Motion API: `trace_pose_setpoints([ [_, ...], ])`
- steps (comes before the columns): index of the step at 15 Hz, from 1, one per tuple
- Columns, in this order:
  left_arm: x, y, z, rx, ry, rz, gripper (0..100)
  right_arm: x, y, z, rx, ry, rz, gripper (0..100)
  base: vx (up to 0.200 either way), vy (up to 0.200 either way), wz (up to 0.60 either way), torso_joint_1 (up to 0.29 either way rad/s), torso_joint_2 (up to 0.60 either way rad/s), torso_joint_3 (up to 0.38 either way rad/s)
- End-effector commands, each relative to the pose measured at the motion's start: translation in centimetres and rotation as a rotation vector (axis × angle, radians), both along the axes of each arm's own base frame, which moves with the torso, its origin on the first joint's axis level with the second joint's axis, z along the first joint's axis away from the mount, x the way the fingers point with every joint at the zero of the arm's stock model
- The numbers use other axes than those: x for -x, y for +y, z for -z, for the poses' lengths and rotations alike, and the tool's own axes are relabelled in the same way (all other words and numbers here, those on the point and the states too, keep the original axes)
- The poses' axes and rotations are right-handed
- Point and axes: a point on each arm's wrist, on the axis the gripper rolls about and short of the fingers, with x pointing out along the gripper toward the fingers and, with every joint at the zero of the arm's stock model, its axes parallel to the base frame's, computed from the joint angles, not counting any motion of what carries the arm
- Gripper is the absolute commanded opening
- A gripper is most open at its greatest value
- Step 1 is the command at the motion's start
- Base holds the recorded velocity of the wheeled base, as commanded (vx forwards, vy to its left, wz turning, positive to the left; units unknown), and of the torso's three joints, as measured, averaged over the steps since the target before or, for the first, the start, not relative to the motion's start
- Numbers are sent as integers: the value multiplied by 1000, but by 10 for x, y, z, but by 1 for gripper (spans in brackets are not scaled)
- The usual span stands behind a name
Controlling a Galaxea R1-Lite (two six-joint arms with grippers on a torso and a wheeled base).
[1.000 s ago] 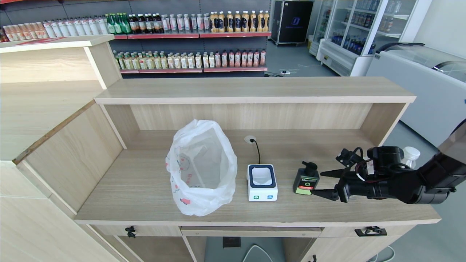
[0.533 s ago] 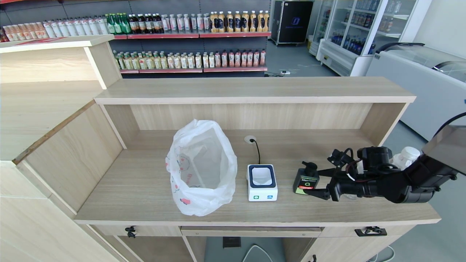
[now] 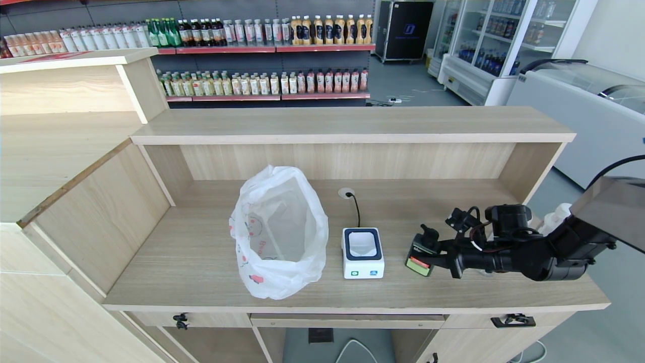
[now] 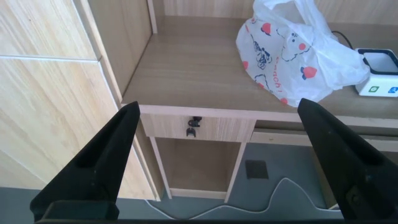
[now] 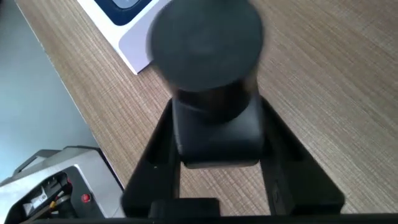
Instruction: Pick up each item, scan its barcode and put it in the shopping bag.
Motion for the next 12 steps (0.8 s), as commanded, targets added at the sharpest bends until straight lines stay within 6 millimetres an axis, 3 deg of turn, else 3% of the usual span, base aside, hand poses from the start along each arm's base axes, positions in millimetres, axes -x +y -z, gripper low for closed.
trace_pose_setpoints([
  [1, 0, 0, 0, 0, 0, -1, 100, -1, 0, 3, 0, 4, -1, 0, 0, 0, 0, 0, 0, 0],
  [4, 0, 0, 0, 0, 0, -1, 100, 0, 0, 2, 2, 3, 0, 0, 0, 0, 0, 0, 0, 0],
  [6, 0, 0, 0, 0, 0, -1, 100, 4, -1, -14, 16, -33, 8, 0, 0, 0, 0, 0, 0, 0],
  [8, 0, 0, 0, 0, 0, -1, 100, 20, -1, -54, 42, -145, -5, 0, 0, 0, 0, 0, 0, 0],
  [12, 0, 0, 0, 0, 0, -1, 100, 81, 3, -137, 145, -455, -50, 0, 0, 0, 0, 0, 0, 0],
])
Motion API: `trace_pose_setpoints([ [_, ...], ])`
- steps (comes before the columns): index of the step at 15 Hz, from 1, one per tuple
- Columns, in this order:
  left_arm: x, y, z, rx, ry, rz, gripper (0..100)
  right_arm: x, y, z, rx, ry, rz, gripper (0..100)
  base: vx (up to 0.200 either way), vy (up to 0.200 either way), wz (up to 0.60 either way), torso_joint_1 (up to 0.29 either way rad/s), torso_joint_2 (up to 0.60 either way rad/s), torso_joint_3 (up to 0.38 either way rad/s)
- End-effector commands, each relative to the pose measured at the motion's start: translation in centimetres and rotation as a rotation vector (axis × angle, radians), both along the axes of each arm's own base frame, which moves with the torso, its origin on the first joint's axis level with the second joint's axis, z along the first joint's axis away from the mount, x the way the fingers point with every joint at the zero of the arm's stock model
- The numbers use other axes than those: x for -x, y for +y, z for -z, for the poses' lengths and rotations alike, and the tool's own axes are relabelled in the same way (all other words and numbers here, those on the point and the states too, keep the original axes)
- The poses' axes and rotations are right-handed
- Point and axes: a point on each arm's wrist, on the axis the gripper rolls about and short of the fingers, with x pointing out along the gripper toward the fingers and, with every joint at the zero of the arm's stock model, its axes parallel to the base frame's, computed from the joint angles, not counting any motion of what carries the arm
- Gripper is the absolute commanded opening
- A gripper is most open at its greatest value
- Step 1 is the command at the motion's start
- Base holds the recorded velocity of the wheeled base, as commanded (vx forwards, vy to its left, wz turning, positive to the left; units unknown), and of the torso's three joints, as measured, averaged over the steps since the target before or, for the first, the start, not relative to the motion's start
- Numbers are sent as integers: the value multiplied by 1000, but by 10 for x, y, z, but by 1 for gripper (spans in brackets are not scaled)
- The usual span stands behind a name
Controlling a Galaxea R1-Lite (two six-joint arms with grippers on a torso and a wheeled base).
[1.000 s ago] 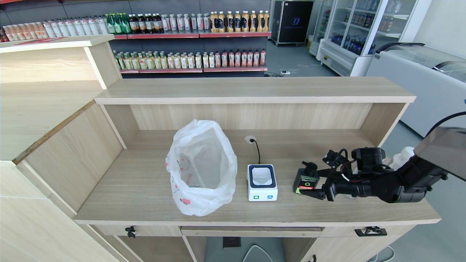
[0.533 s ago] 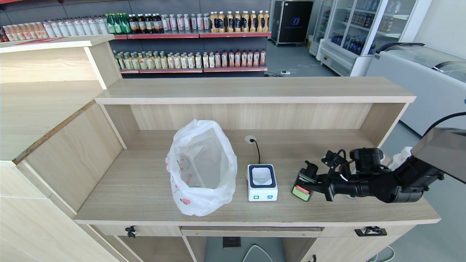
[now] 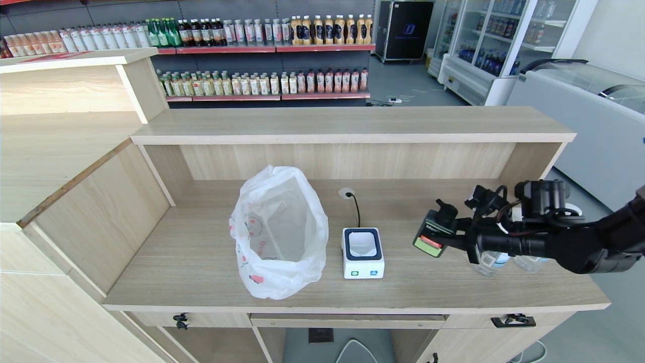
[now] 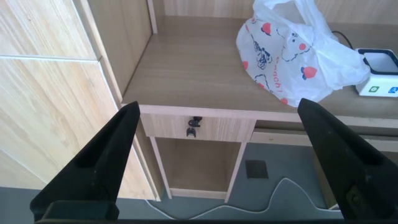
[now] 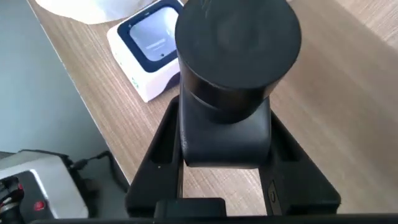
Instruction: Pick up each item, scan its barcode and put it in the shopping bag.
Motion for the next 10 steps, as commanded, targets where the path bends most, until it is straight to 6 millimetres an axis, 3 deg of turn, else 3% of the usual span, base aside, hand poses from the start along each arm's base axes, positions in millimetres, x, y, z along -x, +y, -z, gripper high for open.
trace_pose_setpoints([
  [1, 0, 0, 0, 1, 0, -1, 100, 54, 0, -70, 146, -335, -30, 0, 0, 0, 0, 0, 0, 0],
  [3, 0, 0, 0, 1, 0, -1, 100, 69, 2, -98, 347, -637, -102, 0, 0, 0, 0, 0, 0, 0],
  [5, 0, 0, 0, 1, 0, -1, 100, 96, 12, -124, 479, -900, -201, 0, 0, 0, 0, 0, 0, 0],
  [7, 0, 0, 0, 1, 0, -1, 100, 124, 19, -130, 495, -1050, -329, 0, 0, 0, 0, 0, 0, 0],
  [10, 0, 0, 0, 1, 0, -1, 100, 157, 22, -142, 654, -1365, -418, 0, 0, 0, 0, 0, 0, 0],
])
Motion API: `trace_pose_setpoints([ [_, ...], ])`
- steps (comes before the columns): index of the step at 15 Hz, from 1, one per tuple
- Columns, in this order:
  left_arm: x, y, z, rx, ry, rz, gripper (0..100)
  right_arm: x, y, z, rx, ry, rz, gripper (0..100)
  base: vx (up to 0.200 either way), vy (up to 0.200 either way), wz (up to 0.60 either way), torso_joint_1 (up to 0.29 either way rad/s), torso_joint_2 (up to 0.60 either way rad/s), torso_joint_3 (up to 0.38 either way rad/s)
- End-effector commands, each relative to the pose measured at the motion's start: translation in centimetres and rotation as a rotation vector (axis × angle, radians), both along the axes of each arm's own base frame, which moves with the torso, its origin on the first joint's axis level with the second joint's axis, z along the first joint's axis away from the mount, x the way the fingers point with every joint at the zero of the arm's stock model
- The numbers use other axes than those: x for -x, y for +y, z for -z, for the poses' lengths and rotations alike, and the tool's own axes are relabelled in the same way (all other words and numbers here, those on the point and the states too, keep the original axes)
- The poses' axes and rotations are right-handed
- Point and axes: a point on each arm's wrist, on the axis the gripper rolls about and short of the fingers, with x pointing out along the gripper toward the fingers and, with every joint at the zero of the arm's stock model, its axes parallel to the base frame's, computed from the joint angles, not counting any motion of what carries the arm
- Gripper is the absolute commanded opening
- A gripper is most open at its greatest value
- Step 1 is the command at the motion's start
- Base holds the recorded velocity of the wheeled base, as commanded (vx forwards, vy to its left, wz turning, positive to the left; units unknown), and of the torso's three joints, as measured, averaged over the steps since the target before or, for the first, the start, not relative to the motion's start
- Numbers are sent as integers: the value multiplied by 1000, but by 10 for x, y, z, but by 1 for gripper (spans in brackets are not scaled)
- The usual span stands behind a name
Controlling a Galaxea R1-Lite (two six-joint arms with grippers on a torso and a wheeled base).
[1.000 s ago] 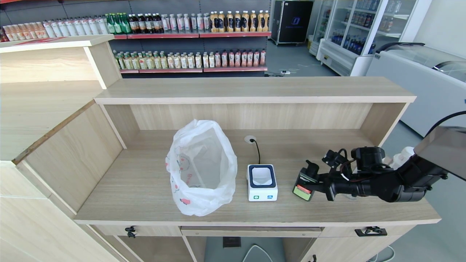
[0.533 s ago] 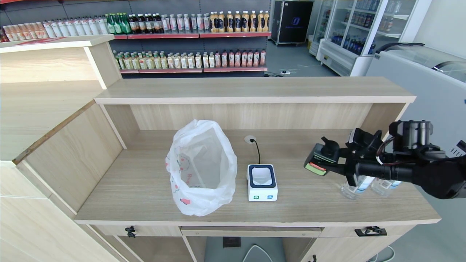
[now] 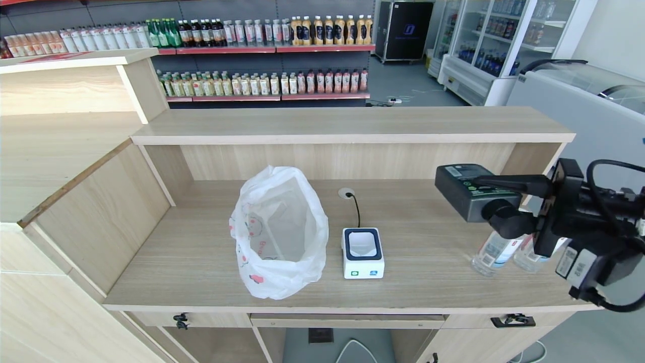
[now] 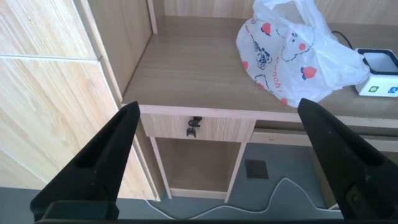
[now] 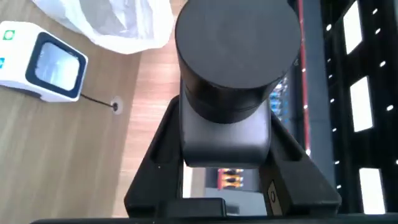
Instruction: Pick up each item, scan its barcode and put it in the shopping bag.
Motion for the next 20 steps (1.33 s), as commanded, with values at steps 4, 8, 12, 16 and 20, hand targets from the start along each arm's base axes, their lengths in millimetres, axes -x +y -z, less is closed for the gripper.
trace_pose_setpoints([
  [4, 0, 0, 0, 1, 0, -1, 100, 80, 9, -39, 173, -660, -255, 0, 0, 0, 0, 0, 0, 0],
  [8, 0, 0, 0, 1, 0, -1, 100, 107, 11, -24, 227, -822, -321, 0, 0, 0, 0, 0, 0, 0],
  [12, 0, 0, 0, 1, 0, -1, 100, 119, 12, -19, 262, -944, -347, 0, 0, 0, 0, 0, 0, 0],
  [16, 0, 0, 0, 1, 0, -1, 100, 134, 14, -19, 226, -980, -400, 0, 0, 0, 0, 0, 0, 0],
  [20, 0, 0, 0, 1, 0, -1, 100, 136, 13, -20, 222, -983, -400, 0, 0, 0, 0, 0, 0, 0],
])
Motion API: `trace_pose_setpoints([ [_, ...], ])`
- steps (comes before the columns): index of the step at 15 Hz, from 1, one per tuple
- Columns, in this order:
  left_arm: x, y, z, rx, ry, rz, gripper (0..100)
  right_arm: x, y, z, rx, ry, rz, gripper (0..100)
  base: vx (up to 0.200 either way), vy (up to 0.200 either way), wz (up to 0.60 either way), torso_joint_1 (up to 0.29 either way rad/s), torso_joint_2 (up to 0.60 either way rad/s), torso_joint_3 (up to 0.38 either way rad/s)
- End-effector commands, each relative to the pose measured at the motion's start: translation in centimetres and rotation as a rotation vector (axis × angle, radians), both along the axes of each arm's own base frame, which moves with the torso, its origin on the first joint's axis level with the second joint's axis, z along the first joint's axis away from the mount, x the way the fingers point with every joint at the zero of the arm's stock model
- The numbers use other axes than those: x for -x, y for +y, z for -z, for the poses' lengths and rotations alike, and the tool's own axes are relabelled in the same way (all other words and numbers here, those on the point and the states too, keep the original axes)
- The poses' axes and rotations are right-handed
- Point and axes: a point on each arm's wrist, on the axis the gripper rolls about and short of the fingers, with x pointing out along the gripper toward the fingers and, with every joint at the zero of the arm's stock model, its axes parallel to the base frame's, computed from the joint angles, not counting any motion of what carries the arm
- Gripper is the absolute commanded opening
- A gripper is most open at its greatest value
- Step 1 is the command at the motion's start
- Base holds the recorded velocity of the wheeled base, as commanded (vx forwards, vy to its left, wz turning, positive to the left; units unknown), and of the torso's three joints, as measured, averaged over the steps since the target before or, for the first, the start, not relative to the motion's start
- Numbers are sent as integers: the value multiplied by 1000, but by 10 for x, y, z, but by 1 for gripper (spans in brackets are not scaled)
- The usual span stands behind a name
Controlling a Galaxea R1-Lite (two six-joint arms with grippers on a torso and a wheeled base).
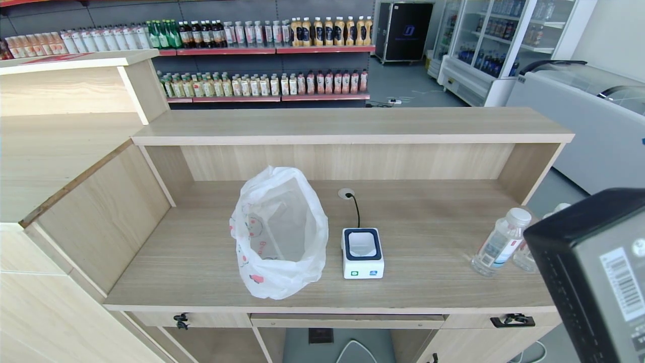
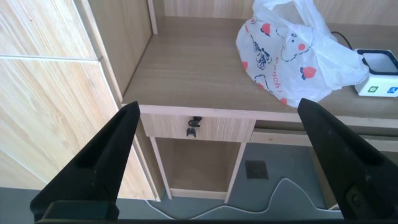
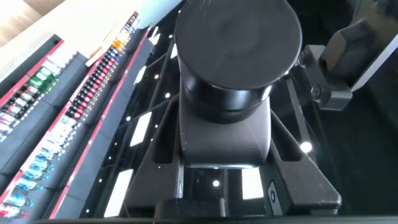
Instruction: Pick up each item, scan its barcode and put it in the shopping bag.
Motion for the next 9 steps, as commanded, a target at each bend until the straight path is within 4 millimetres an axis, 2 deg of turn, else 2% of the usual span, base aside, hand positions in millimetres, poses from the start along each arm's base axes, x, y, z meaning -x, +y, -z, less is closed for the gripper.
trace_pose_setpoints([
  [1, 0, 0, 0, 0, 0, -1, 100, 1, 0, 0, 0, -1, -2, 0, 0, 0, 0, 0, 0, 0],
  [9, 0, 0, 0, 0, 0, -2, 100, 6, 3, -4, -12, 4, -57, 0, 0, 0, 0, 0, 0, 0],
])
